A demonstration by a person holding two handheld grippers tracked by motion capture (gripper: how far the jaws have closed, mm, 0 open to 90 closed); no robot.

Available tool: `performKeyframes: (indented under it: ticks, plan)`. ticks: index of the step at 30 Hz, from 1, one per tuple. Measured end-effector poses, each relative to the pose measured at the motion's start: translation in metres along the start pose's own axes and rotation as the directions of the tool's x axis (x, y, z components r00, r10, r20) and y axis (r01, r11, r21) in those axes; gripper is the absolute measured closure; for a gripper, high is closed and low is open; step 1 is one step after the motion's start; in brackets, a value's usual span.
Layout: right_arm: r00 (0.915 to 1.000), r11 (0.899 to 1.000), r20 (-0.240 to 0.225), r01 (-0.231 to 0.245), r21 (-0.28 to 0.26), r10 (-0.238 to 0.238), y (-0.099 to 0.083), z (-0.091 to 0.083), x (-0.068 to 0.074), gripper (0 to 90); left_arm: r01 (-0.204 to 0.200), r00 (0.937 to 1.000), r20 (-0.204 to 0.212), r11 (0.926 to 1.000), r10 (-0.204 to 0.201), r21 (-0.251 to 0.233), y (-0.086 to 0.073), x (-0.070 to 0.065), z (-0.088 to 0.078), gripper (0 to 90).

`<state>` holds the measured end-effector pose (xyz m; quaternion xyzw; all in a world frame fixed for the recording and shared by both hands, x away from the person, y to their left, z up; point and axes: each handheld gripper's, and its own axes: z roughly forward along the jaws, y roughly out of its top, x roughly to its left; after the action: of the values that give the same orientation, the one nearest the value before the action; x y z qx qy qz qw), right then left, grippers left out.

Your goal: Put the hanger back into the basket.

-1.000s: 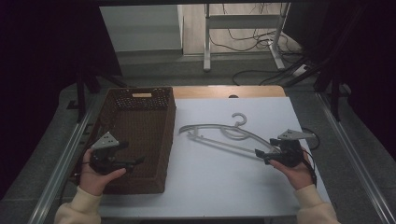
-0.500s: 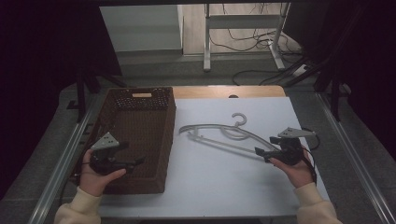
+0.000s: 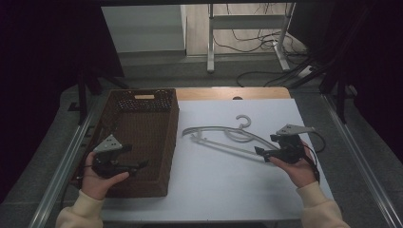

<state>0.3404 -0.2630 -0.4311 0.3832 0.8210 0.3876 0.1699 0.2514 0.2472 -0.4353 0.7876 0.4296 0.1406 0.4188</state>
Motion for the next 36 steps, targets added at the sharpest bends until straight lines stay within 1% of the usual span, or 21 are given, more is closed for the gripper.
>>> performKeyframes:
  ticks: [2, 3, 4, 5, 6, 8, 9, 10, 12, 13, 14, 15, 20, 21, 22, 29, 31, 32, 34, 36]
  plan:
    - [1.0, 1.0, 0.001, -0.003, 0.01, 0.003, 0.002, 0.002, 0.0, 20.7, 0.001, 1.0, 0.0, 1.0, -0.001, 0.001, -0.001, 0.0, 0.0, 15.3]
    - [1.0, 0.999, -0.002, -0.005, 0.048, 0.006, 0.01, 0.008, 0.0, 20.4, 0.003, 1.0, -0.001, 1.0, -0.003, 0.006, -0.002, 0.0, 0.0, 15.3]
    - [1.0, 0.998, -0.004, -0.001, 0.067, 0.002, 0.013, 0.012, -0.001, 20.3, 0.001, 1.0, -0.001, 0.9999, -0.001, 0.01, -0.002, 0.0, 0.001, 15.3]
    - [1.0, 0.998, -0.004, -0.001, 0.067, 0.002, 0.013, 0.012, -0.001, 20.3, 0.001, 1.0, -0.001, 0.9999, -0.001, 0.01, -0.002, 0.0, 0.001, 15.3]
    - [1.0, 0.997, -0.001, -0.009, 0.083, 0.009, 0.02, 0.019, -0.001, 20.7, -0.002, 1.0, -0.002, 0.9999, 0.002, 0.013, -0.002, -0.001, 0.002, 15.3]
    - [0.9999, 0.996, -0.006, -0.012, 0.093, 0.013, 0.023, 0.022, -0.002, 20.7, -0.008, 1.0, 0.003, 0.9998, 0.008, 0.016, -0.001, -0.002, 0.003, 15.3]
    - [0.9999, 0.995, -0.006, -0.009, 0.098, 0.01, 0.026, 0.025, -0.002, 20.7, -0.011, 0.9999, 0.004, 0.9998, 0.011, 0.016, -0.001, -0.003, 0.003, 15.3]
    - [1.0, 0.994, 0.005, 0.002, 0.112, -0.002, 0.032, 0.031, -0.001, 21.0, -0.014, 0.9999, 0.004, 0.9998, 0.013, 0.013, 0.0, -0.004, 0.002, 15.3]
    - [1.0, 0.994, 0.009, 0.003, 0.112, -0.004, 0.033, 0.033, -0.002, 21.1, -0.014, 0.9999, 0.004, 0.9998, 0.014, 0.012, 0.0, -0.004, 0.002, 15.3]
    - [0.9999, 0.992, 0.01, 0.006, 0.126, -0.007, 0.038, 0.04, -0.003, 21.1, -0.015, 0.9999, 0.003, 0.9998, 0.015, 0.013, 0.0, -0.004, 0.002, 15.3]
    - [0.9999, 0.992, 0.01, 0.006, 0.126, -0.007, 0.038, 0.04, -0.003, 21.1, -0.015, 0.9999, 0.003, 0.9998, 0.015, 0.013, 0.0, -0.004, 0.002, 15.3]
    - [0.9999, 0.991, 0.014, 0.001, 0.135, -0.003, 0.04, 0.045, -0.004, 21.1, -0.015, 0.9999, 0.003, 0.9998, 0.015, 0.015, 0.0, -0.003, 0.003, 15.3]
    - [0.9999, 0.989, 0.013, -0.011, 0.149, 0.009, 0.043, 0.057, -0.01, 21.0, -0.015, 0.9999, 0.002, 0.9997, 0.014, 0.021, -0.001, -0.003, 0.004, 15.2]
    - [0.9999, 0.989, 0.013, -0.011, 0.149, 0.009, 0.043, 0.057, -0.01, 21.0, -0.015, 0.9999, 0.002, 0.9997, 0.014, 0.021, -0.001, -0.003, 0.004, 15.3]
    - [0.9998, 0.988, 0.019, -0.013, 0.157, 0.011, 0.043, 0.061, -0.012, 21.0, -0.013, 0.9999, 0.001, 0.9997, 0.013, 0.021, -0.002, -0.003, 0.004, 15.3]
    - [0.9993, 0.982, 0.027, -0.031, 0.188, 0.027, 0.04, 0.068, -0.022, 21.4, -0.012, 0.9999, -0.001, 0.9997, 0.012, 0.023, -0.002, -0.003, 0.004, 15.3]
    - [0.9992, 0.981, 0.032, -0.029, 0.192, 0.024, 0.039, 0.069, -0.023, 21.6, -0.013, 0.9999, 0.0, 0.9996, 0.013, 0.023, -0.002, -0.003, 0.004, 15.3]
    - [0.9987, 0.978, 0.046, -0.029, 0.205, 0.02, 0.038, 0.071, -0.028, 22.9, -0.01, 0.9999, 0.0, 0.9997, 0.01, 0.024, -0.002, -0.004, 0.004, 15.3]
    - [0.9986, 0.977, 0.049, -0.031, 0.211, 0.021, 0.037, 0.072, -0.03, 23.4, -0.011, 0.9999, 0.0, 0.9997, 0.011, 0.024, -0.002, -0.004, 0.004, 15.3]
    - [0.9977, 0.971, 0.06, -0.045, 0.236, 0.032, 0.034, 0.075, -0.037, 24.5, -0.013, 0.9999, 0.001, 0.9997, 0.013, 0.023, -0.002, -0.004, 0.004, 15.3]
